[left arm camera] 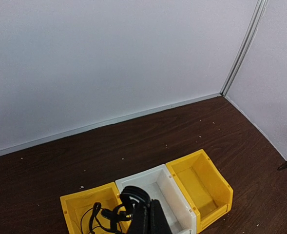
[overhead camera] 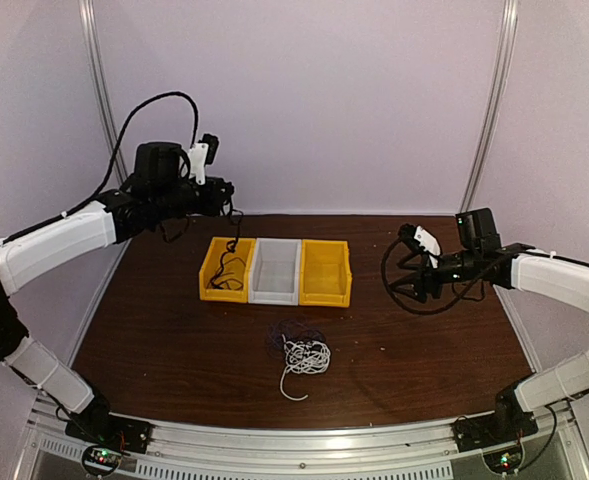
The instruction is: Untangle the cables
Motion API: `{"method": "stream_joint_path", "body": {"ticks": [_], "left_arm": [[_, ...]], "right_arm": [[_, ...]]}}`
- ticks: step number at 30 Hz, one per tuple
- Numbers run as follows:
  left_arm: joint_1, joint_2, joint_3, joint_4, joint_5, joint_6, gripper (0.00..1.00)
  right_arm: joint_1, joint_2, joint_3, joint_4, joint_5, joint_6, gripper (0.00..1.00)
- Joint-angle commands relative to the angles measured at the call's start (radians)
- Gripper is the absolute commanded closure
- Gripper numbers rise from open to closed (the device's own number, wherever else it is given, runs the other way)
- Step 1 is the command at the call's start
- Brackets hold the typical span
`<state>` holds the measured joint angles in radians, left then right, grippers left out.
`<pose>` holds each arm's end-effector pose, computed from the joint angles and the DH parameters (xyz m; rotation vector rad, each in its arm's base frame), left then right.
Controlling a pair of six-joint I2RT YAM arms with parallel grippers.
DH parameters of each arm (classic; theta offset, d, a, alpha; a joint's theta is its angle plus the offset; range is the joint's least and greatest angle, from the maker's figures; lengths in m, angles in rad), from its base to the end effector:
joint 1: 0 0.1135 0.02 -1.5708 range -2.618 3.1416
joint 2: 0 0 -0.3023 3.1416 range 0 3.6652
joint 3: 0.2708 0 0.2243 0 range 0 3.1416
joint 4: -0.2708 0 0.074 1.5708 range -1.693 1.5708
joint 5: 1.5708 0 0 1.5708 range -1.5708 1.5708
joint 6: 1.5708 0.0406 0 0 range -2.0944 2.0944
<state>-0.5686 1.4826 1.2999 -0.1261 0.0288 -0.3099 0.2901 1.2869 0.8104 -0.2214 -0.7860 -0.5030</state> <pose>0.2740 -0.1765 0.3995 0.2689 1.9095 -0.6243 0.2156 0.0943 0.2919 -1.1819 1.7746 0.7592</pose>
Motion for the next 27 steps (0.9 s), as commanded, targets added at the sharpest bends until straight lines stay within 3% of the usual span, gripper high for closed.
{"method": "stream_joint_path", "body": {"ticks": [1, 15, 27], "left_arm": [[0.004, 0.007, -0.024, 0.025, -0.065, 0.025, 1.00], [0.005, 0.114, -0.131, 0.021, -0.081, -0.029, 1.00], [0.044, 0.271, -0.091, -0.021, -0.037, -0.060, 1.00]], "right_arm": [[-0.008, 0.001, -0.007, -0.009, -0.009, -0.014, 0.27], [-0.008, 0.012, -0.008, -0.013, 0.002, -0.023, 0.27], [-0.008, 0.020, -0.005, -0.021, 0.007, -0.035, 0.27]]}}
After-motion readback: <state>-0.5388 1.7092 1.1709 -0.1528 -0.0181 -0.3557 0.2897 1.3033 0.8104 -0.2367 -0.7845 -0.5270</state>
